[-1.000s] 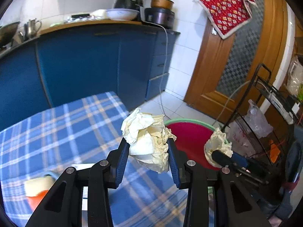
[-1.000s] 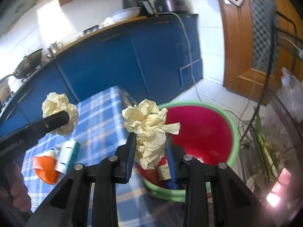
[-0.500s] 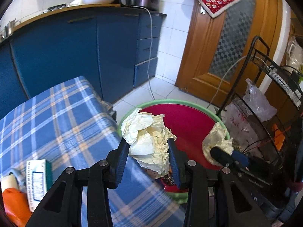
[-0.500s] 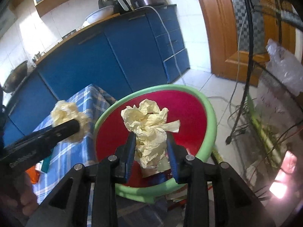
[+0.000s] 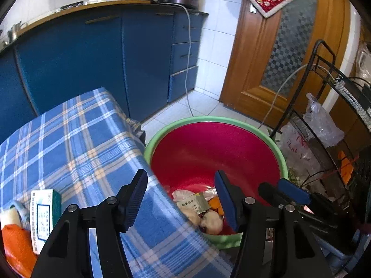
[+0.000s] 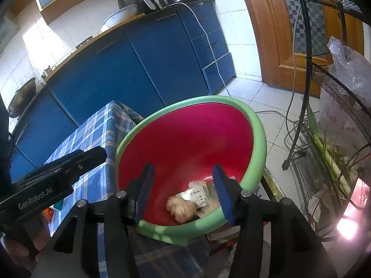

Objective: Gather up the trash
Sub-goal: 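Carry both crumpled papers over the red bin and open both tools, then move both tools back over the table toward the orange glove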

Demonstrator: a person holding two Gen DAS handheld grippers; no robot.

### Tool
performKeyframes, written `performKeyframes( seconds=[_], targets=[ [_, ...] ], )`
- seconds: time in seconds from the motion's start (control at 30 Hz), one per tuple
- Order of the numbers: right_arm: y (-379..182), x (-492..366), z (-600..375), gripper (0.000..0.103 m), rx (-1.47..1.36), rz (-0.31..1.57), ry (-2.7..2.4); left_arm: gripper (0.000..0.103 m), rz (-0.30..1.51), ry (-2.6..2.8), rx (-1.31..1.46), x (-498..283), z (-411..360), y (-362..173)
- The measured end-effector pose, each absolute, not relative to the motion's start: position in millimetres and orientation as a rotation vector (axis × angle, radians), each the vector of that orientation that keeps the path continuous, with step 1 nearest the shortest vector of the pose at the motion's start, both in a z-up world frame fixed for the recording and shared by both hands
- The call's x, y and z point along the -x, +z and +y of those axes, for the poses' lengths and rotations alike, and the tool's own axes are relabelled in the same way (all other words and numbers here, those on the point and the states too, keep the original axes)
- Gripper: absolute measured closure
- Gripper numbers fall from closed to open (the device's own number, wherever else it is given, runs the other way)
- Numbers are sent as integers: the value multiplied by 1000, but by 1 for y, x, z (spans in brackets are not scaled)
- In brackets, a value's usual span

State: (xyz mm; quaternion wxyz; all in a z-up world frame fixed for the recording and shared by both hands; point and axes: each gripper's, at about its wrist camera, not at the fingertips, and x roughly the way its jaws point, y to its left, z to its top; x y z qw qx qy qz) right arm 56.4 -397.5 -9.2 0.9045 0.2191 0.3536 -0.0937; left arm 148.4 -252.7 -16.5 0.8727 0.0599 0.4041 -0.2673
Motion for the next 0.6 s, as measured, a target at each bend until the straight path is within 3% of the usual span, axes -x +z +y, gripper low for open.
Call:
performKeyframes(
  seconds=[0.6],
  targets=[
    [29,-41,-360,41,-401,684,-137,35,821,-345,4,-131,-149,11]
  ],
)
